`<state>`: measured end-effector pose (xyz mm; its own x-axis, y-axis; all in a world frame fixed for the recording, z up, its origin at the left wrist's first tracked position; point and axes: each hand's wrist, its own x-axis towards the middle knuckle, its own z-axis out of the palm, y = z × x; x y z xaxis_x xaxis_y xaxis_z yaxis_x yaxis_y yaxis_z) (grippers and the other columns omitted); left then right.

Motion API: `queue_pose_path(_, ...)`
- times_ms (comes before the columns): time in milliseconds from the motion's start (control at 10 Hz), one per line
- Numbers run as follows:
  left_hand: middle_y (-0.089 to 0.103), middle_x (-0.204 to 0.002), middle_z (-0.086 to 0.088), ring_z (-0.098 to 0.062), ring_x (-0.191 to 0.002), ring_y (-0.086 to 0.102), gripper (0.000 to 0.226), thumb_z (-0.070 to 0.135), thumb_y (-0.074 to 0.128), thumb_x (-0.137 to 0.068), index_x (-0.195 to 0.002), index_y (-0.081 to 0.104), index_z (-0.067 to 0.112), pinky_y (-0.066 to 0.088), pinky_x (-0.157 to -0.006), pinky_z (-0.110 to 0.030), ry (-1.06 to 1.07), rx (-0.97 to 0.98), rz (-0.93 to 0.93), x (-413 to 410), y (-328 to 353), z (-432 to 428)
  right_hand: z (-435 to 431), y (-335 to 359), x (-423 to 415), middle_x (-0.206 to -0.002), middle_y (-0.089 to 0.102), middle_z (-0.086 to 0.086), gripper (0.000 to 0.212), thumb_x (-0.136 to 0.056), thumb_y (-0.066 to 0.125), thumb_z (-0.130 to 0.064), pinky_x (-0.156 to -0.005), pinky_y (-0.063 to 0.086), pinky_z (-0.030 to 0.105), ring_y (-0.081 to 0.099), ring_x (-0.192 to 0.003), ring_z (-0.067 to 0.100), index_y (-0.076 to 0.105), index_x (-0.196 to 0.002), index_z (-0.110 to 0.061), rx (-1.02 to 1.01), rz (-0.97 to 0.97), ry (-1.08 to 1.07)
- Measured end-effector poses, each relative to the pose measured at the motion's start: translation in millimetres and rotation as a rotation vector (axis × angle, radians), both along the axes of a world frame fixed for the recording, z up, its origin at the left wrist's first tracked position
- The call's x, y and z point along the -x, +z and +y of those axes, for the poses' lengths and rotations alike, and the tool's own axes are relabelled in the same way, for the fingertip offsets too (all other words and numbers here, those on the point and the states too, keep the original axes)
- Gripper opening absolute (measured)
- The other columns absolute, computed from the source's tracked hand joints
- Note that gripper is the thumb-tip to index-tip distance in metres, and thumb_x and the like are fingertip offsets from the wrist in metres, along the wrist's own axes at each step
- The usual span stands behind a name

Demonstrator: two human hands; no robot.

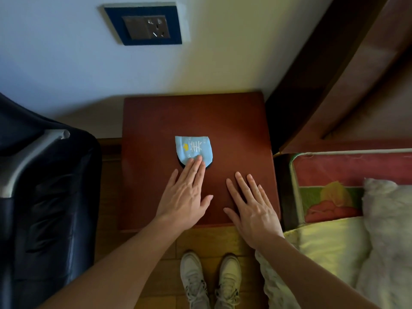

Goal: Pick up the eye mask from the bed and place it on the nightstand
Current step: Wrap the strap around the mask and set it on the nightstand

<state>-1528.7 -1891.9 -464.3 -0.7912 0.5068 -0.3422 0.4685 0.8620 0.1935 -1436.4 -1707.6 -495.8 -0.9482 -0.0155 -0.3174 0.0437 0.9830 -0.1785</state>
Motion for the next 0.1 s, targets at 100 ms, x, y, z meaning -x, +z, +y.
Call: queue_pose_path(100,-0.006,-0.164,-0.001,-0.015,-0.151,-0.003,0.083,0.051,0.04,-0.095,-0.155,-0.001,0.013,0.011,-0.122,-0.043,0.027,-0.04,-0.003,3.8,23.7,-0.4,0.8,24.8,10.9,-0.169,0.015,0.0,0.071,-0.097,0.022,-0.063,-0.122,0.022,0.044,0.015,-0.156,0.027,0.018,-0.159,-0.029,0.049,-0.085,0.008)
